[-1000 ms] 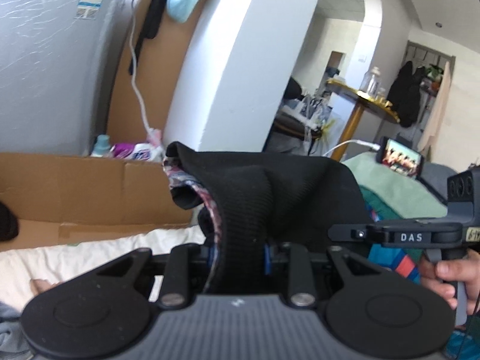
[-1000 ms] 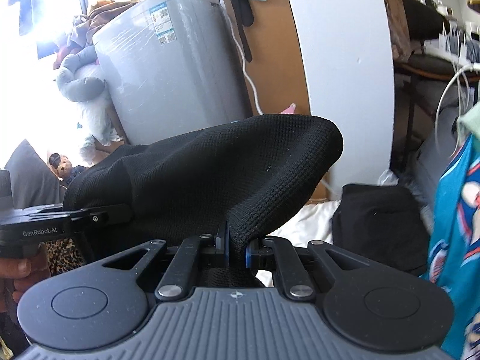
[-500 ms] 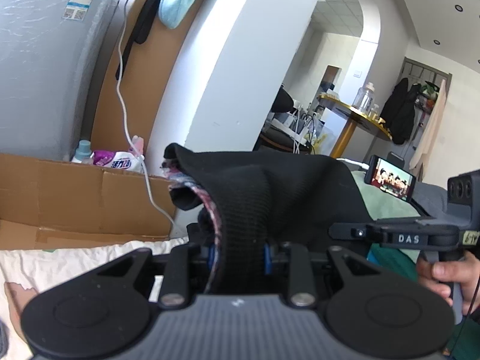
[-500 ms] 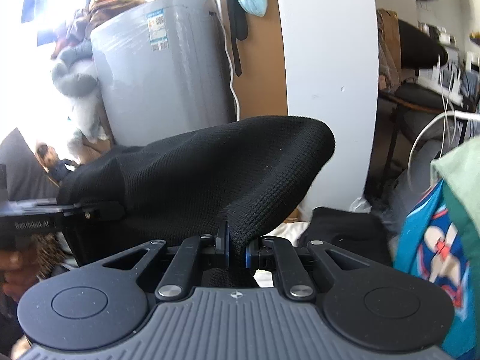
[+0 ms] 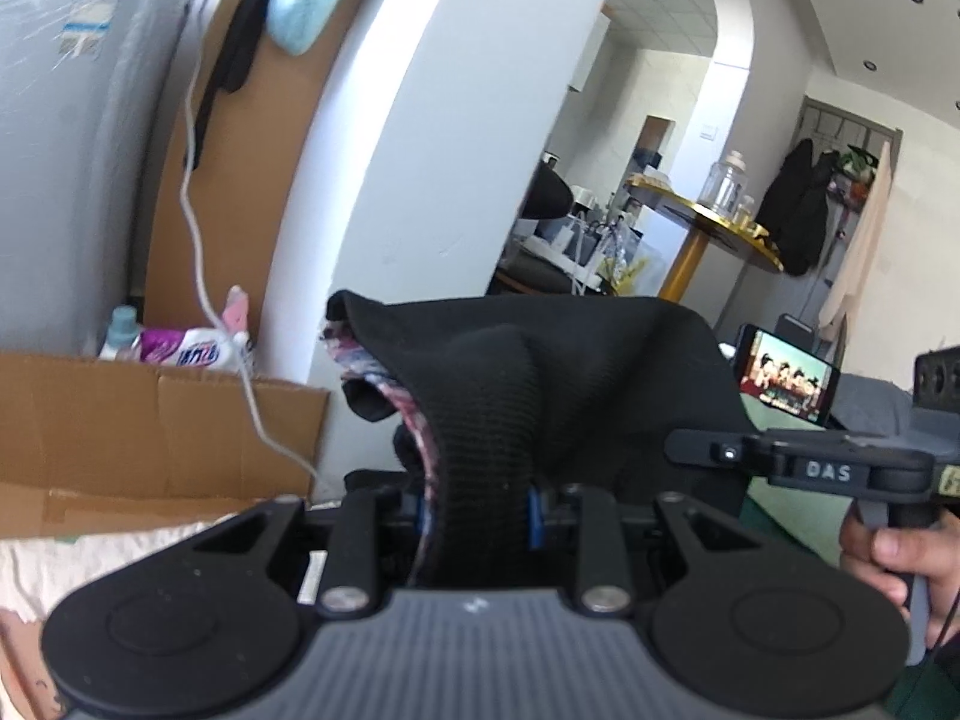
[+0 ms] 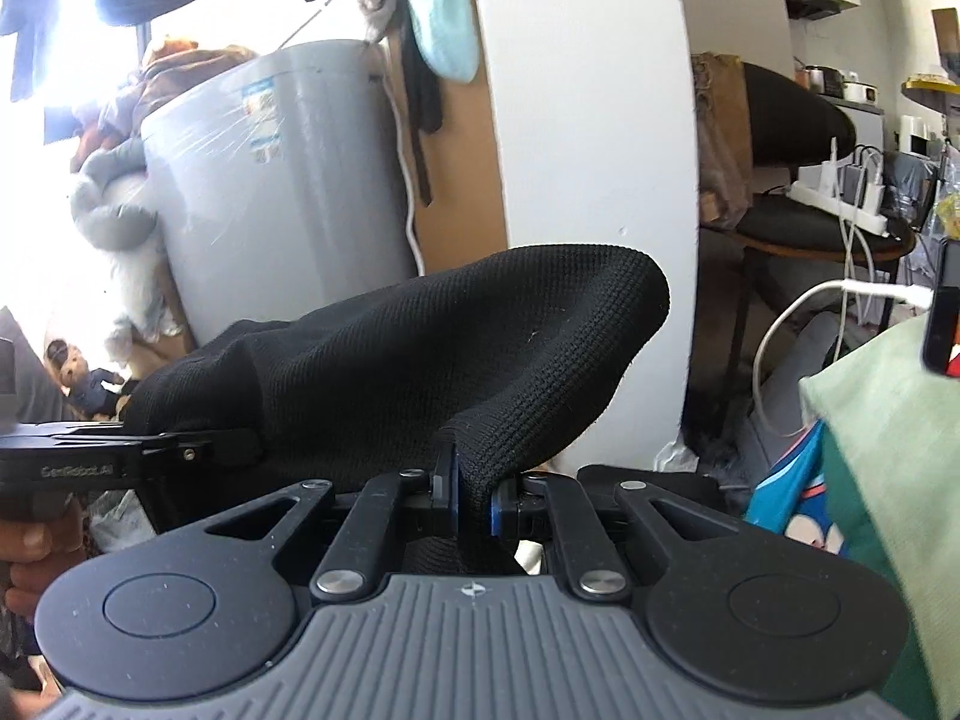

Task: Fold clothes
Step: 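Lift the folded black shorts up off the bed with both grippers, then carry the held black shorts with both grippers toward the blue shirt pile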

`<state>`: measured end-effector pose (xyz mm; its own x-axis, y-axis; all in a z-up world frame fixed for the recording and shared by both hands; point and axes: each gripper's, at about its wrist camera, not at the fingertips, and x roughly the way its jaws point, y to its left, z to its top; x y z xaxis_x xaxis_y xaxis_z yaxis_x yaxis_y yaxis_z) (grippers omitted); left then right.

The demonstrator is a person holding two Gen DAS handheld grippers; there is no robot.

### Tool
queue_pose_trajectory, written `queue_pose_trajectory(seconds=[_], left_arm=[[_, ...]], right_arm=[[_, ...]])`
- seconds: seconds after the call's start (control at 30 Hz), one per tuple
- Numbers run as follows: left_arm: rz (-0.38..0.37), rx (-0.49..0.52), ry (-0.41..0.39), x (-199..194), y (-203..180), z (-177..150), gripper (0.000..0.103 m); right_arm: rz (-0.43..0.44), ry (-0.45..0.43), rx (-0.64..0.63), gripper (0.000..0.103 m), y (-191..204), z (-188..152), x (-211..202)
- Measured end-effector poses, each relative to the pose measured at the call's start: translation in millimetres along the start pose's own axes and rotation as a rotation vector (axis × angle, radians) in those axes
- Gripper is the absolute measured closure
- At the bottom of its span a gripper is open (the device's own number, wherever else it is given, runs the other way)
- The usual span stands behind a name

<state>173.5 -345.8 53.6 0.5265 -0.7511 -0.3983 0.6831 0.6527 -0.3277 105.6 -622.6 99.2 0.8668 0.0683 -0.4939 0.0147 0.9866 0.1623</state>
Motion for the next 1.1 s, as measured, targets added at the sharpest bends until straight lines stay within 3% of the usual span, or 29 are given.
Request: queue_pose_trajectory(seconds=[0.3, 0.63, 1.1], left_arm=[[-0.013, 0.017, -0.004, 20, -8, 11, 0.073], [-0.054, -0.024, 0.019, 92, 15, -36, 0.073], [-0.049, -0.08, 0.112, 205, 38, -86, 0.073]], right_arm=[[-0.026, -0.014, 0.001, 0.095, -21, 17, 7], [-0.105, 0.061, -0.017, 0.095, -62, -15, 71], [-0.214, 0.169, -0.028, 0.095, -121, -56, 167]])
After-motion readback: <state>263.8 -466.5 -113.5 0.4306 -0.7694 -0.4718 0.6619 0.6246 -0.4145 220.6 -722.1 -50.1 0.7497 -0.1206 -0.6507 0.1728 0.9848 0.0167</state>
